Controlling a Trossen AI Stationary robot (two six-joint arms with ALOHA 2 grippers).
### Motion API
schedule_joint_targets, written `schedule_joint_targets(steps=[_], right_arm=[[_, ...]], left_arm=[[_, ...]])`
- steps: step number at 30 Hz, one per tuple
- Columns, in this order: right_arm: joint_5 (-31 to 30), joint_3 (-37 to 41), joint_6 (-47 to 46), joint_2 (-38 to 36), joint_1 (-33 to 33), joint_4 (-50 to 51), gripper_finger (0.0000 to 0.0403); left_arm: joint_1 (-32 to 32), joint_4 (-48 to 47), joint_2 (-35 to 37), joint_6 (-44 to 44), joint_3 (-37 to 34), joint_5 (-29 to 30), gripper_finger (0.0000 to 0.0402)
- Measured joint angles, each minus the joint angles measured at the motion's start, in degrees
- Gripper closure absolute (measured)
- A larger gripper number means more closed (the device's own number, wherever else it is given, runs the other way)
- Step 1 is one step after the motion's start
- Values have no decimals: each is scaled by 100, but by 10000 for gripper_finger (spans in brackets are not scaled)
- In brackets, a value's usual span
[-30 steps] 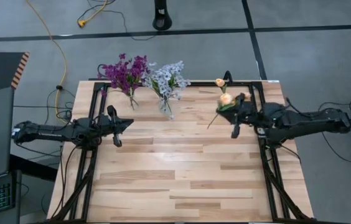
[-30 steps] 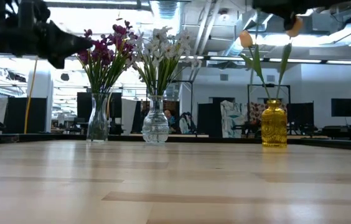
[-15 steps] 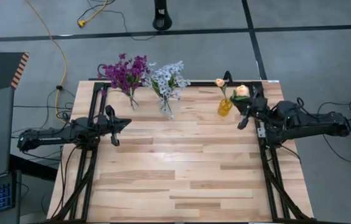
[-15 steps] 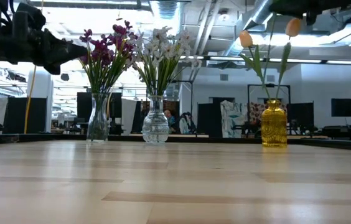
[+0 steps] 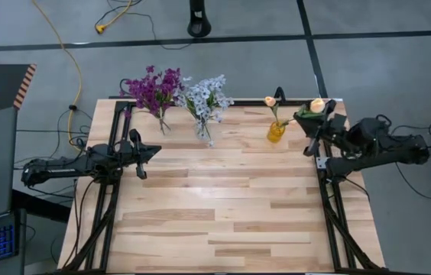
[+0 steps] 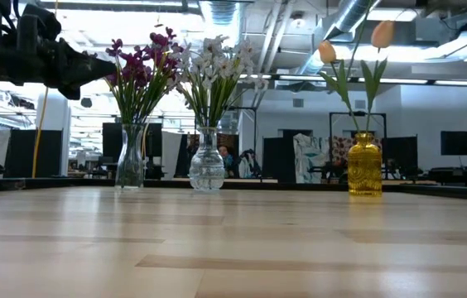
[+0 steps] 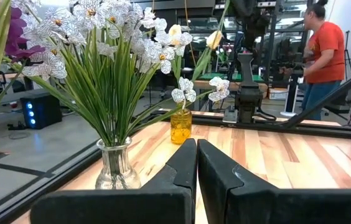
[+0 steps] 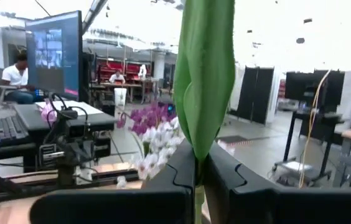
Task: Sort flowers into vase by color
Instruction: Put the tulip into the yellow vase
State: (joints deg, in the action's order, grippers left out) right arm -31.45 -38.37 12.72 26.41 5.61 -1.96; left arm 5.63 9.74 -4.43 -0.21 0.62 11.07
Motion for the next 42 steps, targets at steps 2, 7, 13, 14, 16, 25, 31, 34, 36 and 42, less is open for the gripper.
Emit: schedule_joint_targets(steps=[2,7,13,14,16,25,31,34,36,42], right_arm=[[1,-98,208,-9,-14,34,363],[-351,-242,642,-43,-238,44,363],[-618,-344,673,-57,-682,355,363],[-618,-360,683,-64,-748,377,363],[-628,-373,721,-93,-918,412,363],[-173,-374,384,-260,-1773,1276,363],[442,-315,-37,-224,-2338,1726,363],[453,-110,-241,-210,-2617,1659,363],[473,11,-364,-209,-2770,1624,362],[896,397,-587,-206,-3129,1005,362]], left_arm=[[0,0,0,0,0,0,401],[0,4,0,0,0,0,401],[0,2,0,0,0,2,401],[0,4,0,0,0,0,401],[0,4,0,0,0,2,401],[0,22,-1,0,-2,2,401],[0,22,0,0,-2,2,401],[0,22,-1,9,-2,2,401],[0,22,-2,15,-2,2,401],[0,22,-1,24,-2,2,401]])
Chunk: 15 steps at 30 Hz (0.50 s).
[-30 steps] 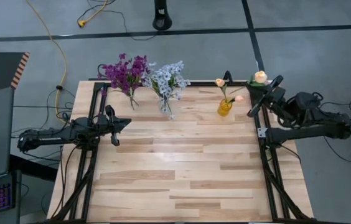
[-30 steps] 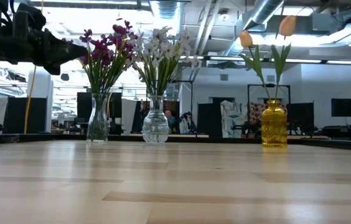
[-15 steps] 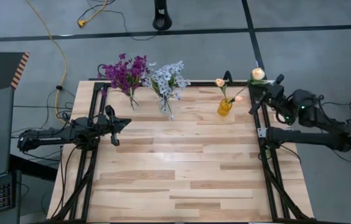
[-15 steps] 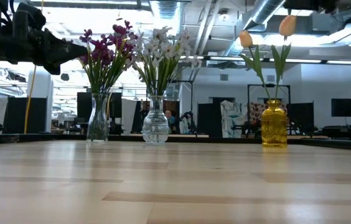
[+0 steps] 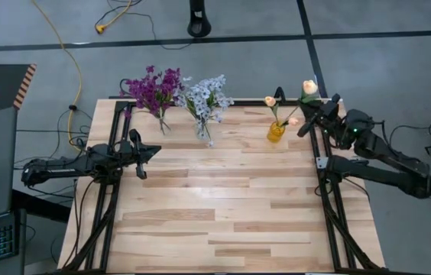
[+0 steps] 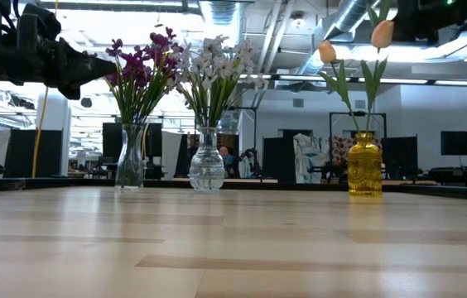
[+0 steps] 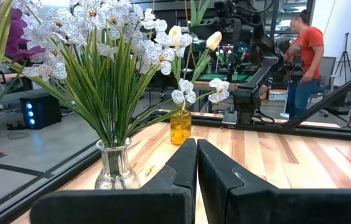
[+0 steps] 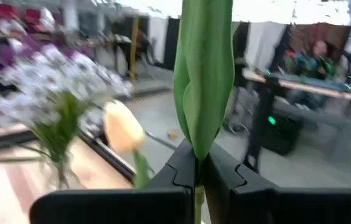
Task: Sort flowers into vase by color
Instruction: Put the tulip into the yellow vase
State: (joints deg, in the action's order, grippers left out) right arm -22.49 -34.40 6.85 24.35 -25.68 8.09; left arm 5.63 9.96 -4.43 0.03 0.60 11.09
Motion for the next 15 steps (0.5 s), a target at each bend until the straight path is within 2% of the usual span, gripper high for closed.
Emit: schedule_joint_targets(steps=[4,15], right_arm=[[171,227,-41,29,-173,-485,362],[335,711,-291,38,-415,-891,362]], left_arm=[[0,0,-1,0,0,0,401],[0,-2,-1,-4,-2,0,401]])
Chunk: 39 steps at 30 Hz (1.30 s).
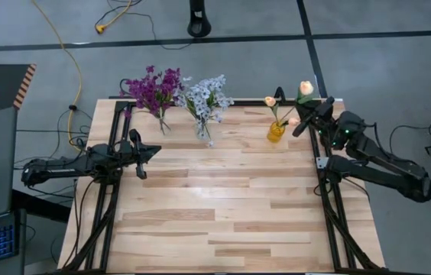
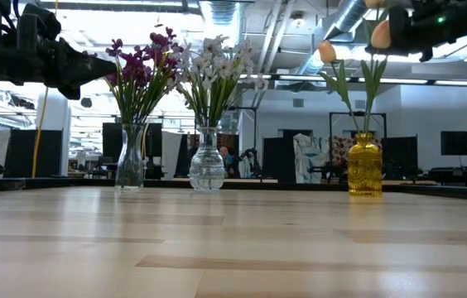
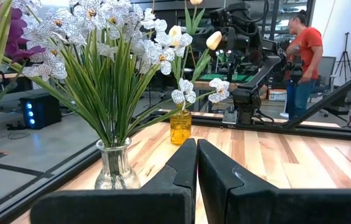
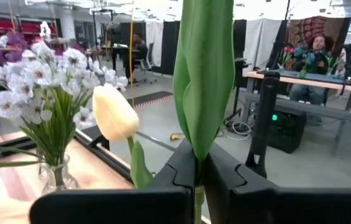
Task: Sort flowers into vase by color
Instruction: Put the tulip into the yellow vase
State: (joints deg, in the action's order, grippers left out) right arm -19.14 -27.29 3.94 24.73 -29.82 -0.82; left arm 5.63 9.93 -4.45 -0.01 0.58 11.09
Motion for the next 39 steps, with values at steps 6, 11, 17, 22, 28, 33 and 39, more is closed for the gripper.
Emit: schedule_joint_targets(steps=[6,11,17,22,28,33,39], right_arm=[[104,4,38,-9,3,-470,362],[144,4,24,-4,4,-413,362],[144,4,-84,-48,7,-611,362],[144,4,-63,-236,9,-627,362],[142,4,-160,-586,9,-332,362],[245,4,-427,-821,11,156,362],[458,4,-594,-865,13,499,362]], left_arm=[[0,0,0,0,0,-2,401],[0,-2,0,2,0,0,401],[0,-4,0,2,0,0,401],[0,-4,0,2,0,0,401],[0,-7,0,20,0,-2,401],[0,-7,0,22,0,-2,401],[0,-4,0,22,0,0,401]])
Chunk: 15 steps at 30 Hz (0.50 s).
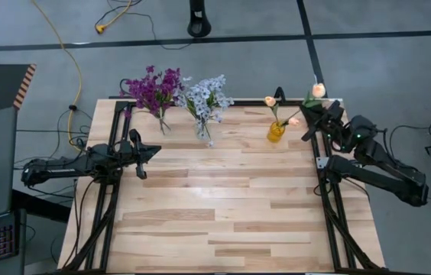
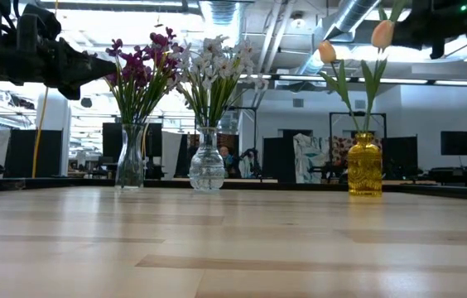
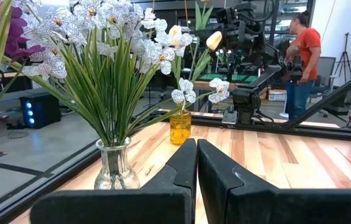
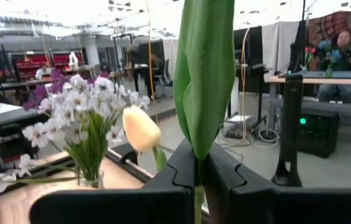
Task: Sort flowers into vase by color
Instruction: Put the tulip into the yellow vase
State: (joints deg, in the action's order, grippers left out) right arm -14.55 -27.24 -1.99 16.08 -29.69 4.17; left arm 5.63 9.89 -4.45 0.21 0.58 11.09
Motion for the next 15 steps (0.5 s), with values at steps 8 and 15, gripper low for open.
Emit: schedule_joint_targets(steps=[8,15], right_arm=[[-10,0,-10,6,0,443,362],[-12,0,41,4,0,34,362]], left_arm=[[0,2,1,27,0,0,401],[0,4,1,28,0,0,401]])
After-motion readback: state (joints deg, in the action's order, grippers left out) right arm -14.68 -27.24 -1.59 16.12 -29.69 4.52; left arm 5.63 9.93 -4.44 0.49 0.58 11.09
